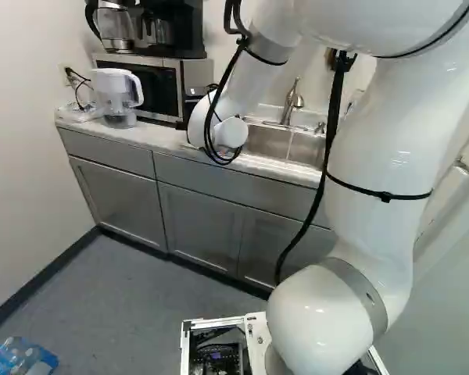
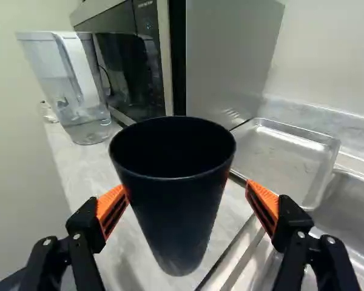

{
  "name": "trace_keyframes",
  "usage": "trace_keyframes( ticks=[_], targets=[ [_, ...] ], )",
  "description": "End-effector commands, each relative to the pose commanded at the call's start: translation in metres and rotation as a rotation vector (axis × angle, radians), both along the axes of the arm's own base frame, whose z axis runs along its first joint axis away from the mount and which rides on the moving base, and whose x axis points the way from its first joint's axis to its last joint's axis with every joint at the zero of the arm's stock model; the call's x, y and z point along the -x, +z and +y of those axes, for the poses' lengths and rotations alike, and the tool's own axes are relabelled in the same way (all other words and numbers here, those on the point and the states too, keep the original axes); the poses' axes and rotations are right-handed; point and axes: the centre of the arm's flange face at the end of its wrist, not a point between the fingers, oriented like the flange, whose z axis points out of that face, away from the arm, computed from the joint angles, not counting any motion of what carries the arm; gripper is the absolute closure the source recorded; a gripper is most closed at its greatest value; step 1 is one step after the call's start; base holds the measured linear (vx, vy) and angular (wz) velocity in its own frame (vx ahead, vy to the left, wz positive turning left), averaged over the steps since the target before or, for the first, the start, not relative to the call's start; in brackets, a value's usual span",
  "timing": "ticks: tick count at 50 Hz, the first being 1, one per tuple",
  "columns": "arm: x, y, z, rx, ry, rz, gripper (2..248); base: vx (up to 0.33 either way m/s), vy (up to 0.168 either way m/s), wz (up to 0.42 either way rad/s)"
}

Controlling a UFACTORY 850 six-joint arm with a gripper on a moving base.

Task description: Rinse the cup and place it in the tray

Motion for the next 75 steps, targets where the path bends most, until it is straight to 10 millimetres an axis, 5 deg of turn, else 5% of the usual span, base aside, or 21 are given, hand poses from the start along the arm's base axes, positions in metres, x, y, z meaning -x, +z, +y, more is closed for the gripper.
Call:
trace_keyframes(
  ticks=[39, 44, 45, 50, 51, 55, 56, 75],
  targets=[
    [0.010, -0.017, 0.000, -0.023, 0.008, -0.059, 3, 0.000, 0.000, 0.000],
    [0.010, -0.017, 0.000, -0.023, 0.008, -0.059, 18, 0.000, 0.000, 0.000],
    [0.010, -0.017, 0.000, -0.023, 0.008, -0.059, 56, 0.000, 0.000, 0.000],
    [0.010, -0.017, 0.000, -0.023, 0.008, -0.059, 56, 0.000, 0.000, 0.000],
    [0.010, -0.017, 0.000, -0.023, 0.008, -0.059, 94, 0.000, 0.000, 0.000],
    [0.010, -0.017, 0.000, -0.023, 0.008, -0.059, 94, 0.000, 0.000, 0.000],
    [0.010, -0.017, 0.000, -0.023, 0.008, -0.059, 123, 0.000, 0.000, 0.000],
    [0.011, -0.003, -0.004, -0.032, 0.001, -0.085, 124, 0.000, 0.000, 0.000]
  ],
)
